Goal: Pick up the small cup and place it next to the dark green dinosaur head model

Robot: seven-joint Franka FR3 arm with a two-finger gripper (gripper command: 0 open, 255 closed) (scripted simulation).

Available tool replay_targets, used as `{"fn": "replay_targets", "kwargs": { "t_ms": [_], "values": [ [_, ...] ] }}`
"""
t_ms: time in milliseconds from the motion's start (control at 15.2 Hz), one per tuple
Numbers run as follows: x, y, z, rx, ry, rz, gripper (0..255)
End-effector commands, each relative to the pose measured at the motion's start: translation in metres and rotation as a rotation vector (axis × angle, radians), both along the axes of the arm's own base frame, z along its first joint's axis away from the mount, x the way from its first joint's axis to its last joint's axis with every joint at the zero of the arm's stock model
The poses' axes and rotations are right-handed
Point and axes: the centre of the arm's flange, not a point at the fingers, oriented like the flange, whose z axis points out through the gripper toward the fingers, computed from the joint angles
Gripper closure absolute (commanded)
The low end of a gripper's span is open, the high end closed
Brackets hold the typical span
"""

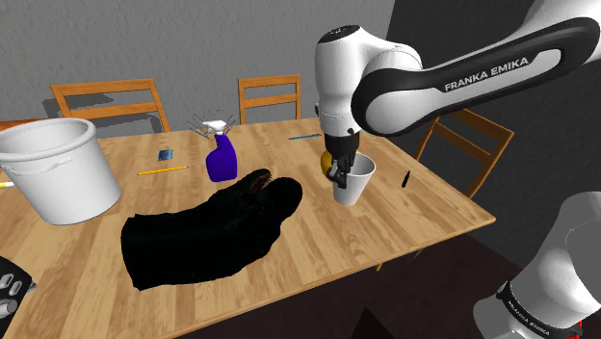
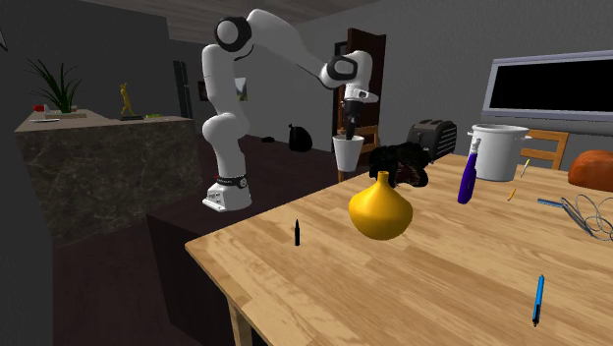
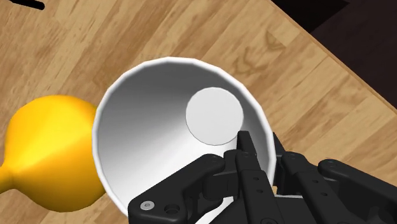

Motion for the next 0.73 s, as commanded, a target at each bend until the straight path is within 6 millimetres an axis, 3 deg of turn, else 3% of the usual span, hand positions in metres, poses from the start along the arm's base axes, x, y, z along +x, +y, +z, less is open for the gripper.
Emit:
{"fn": "replay_targets", "kwargs": {
  "t_ms": [0,660],
  "values": [
    [0.001,-0.001,-0.01,0.0,-0.001,0.0,255],
    [0.001,-0.001,-0.063,0.0,-0.001,0.0,255]
  ]
}}
